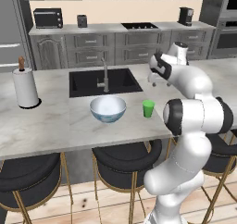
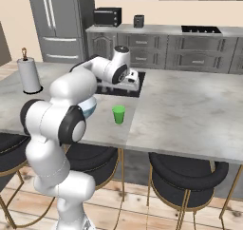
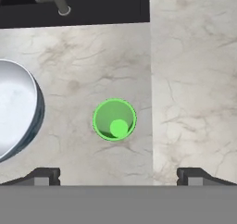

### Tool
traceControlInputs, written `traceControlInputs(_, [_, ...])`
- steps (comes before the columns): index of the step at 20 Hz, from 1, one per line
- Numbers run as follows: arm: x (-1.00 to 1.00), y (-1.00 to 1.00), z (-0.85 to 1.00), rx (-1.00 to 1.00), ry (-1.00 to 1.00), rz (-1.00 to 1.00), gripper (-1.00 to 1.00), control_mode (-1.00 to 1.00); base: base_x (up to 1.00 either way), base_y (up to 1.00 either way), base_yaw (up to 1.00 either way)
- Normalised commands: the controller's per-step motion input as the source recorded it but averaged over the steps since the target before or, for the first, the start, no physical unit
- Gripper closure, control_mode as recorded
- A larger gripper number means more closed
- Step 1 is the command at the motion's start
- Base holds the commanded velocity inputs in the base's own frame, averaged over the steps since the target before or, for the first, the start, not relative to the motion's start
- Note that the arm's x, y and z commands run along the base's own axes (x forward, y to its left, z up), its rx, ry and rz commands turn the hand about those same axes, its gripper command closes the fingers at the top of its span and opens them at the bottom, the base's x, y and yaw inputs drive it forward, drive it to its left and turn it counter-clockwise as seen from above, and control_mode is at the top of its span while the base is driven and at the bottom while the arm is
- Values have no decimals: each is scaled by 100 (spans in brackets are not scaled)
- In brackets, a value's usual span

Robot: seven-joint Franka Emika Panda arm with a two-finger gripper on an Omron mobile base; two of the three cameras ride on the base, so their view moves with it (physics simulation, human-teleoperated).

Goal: Place the cup inside the bowl on the dining table and move the bowl to any counter.

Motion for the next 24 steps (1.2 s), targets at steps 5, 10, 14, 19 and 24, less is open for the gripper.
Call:
traceControlInputs(5, [11, 0, -29, 0, 0, 0, -100, -100, 0, 0, 0])
traceControlInputs(10, [9, 0, -26, 0, 0, 0, -100, -100, 0, 0, 0])
traceControlInputs(14, [10, 0, -24, 0, 0, 0, -100, -100, 0, 0, 0])
traceControlInputs(19, [6, 0, -23, 0, 0, 0, -100, -100, 0, 0, 0])
traceControlInputs(24, [2, 0, -23, 0, 0, 0, -100, -100, 0, 0, 0])
